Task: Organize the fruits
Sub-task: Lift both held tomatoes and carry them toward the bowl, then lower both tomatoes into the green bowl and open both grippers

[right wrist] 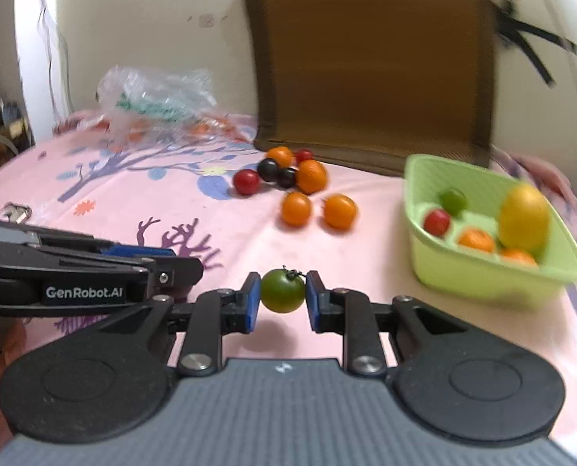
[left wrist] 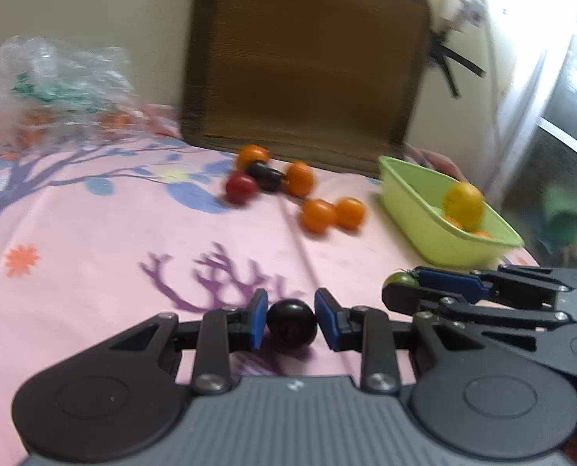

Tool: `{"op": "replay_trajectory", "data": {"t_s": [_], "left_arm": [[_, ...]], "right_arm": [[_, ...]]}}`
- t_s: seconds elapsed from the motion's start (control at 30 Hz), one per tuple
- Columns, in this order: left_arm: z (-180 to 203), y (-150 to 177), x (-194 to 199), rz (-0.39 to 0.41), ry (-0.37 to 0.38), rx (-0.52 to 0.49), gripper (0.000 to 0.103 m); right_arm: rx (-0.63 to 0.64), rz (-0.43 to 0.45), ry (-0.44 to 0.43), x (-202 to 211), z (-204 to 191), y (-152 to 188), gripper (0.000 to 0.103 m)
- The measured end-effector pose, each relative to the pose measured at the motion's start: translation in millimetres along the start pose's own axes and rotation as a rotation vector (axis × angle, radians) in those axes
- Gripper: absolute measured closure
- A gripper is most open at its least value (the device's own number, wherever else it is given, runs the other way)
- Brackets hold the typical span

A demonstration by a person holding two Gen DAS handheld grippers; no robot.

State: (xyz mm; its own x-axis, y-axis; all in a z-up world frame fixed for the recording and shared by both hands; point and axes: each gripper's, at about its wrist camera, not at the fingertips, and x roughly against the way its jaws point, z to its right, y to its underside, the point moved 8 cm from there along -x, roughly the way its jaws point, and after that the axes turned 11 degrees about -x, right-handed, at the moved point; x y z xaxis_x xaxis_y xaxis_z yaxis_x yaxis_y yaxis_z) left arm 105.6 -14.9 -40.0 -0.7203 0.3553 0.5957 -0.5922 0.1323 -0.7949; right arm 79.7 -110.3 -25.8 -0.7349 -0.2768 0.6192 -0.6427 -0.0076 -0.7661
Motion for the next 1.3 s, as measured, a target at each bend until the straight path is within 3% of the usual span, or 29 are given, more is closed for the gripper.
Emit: {"op": "replay_trajectory", "data": {"t_s": [0.23,0.37,0.53,0.83,0.9,1.3], "left_arm": [[49,13,4,0.023,0.092,-0.083,0.075],[70,18,4,0.03,0.121,-0.133,0.075],[84,26,4,0.042,0.092,-0.207,0.075],[84,31,16,0.056,0.076,-0.25,0.062],[86,33,20,0.062,0.076,-0.27,0.06],[85,38,11,0.039,0.043,-0.306,0.065]], "right_arm": [[-0.094,0.095,0.032,50,37,31,0.075],[-0.103,0.098,0.059,60,45,45,0.075],[-0.067,0.095,0.08,58,42,56,0.071],[-0.044,0.092,0.093,63,40,63,0.068],[-0.052,0.091,0.097,64,42,65,0.062],[-0.047,0.08,0.094,71,40,77,0.064]]}}
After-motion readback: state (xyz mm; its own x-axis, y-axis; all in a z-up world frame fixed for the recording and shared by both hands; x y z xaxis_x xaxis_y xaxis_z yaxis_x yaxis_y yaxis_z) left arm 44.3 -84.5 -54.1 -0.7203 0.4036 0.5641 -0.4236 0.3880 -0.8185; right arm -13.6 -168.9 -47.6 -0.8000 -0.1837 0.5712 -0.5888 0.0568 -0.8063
